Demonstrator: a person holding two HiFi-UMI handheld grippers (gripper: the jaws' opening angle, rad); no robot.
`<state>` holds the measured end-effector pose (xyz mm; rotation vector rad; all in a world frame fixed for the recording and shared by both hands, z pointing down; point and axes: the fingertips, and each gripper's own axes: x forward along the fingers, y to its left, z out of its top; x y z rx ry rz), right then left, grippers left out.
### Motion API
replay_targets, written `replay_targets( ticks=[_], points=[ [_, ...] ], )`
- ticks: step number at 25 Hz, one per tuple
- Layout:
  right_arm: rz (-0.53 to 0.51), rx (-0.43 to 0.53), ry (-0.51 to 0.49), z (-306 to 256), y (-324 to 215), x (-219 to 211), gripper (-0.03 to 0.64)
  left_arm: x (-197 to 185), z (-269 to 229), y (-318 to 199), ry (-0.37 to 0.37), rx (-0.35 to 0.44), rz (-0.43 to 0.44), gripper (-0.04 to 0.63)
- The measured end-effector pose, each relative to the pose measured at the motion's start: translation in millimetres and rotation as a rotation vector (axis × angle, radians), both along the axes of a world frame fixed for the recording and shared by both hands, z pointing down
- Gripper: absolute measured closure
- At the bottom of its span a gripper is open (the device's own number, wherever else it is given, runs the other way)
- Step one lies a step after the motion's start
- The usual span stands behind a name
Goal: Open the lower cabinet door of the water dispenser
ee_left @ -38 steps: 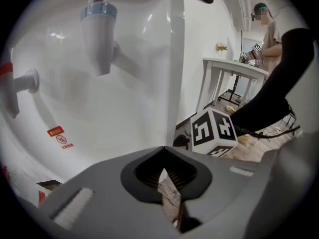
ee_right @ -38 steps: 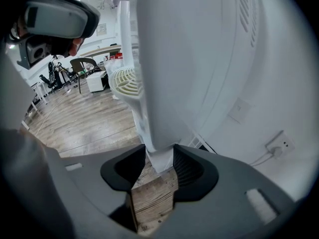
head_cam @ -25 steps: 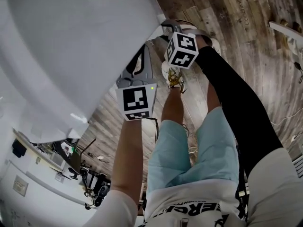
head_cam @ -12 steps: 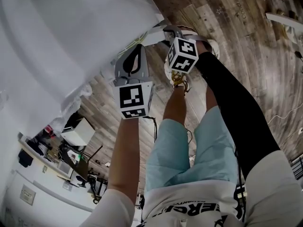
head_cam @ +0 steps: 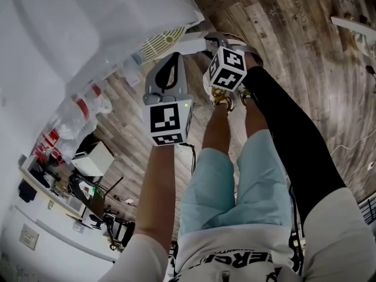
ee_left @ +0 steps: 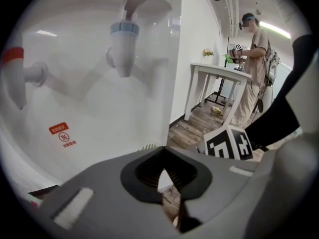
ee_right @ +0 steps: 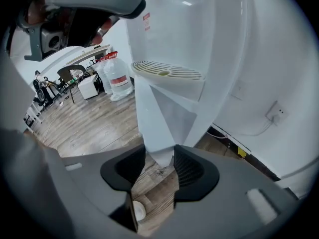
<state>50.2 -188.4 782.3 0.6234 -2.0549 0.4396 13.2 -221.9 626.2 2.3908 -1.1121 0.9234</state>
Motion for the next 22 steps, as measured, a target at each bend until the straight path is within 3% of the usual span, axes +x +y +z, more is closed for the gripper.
replay_targets(
  ticks=[22],
  points=[
    [-0.158,-0.024,-0.06,-2,51,-25,0.445,-20,-9,50,-0.031,0.001,-0.213,0.538]
  ],
)
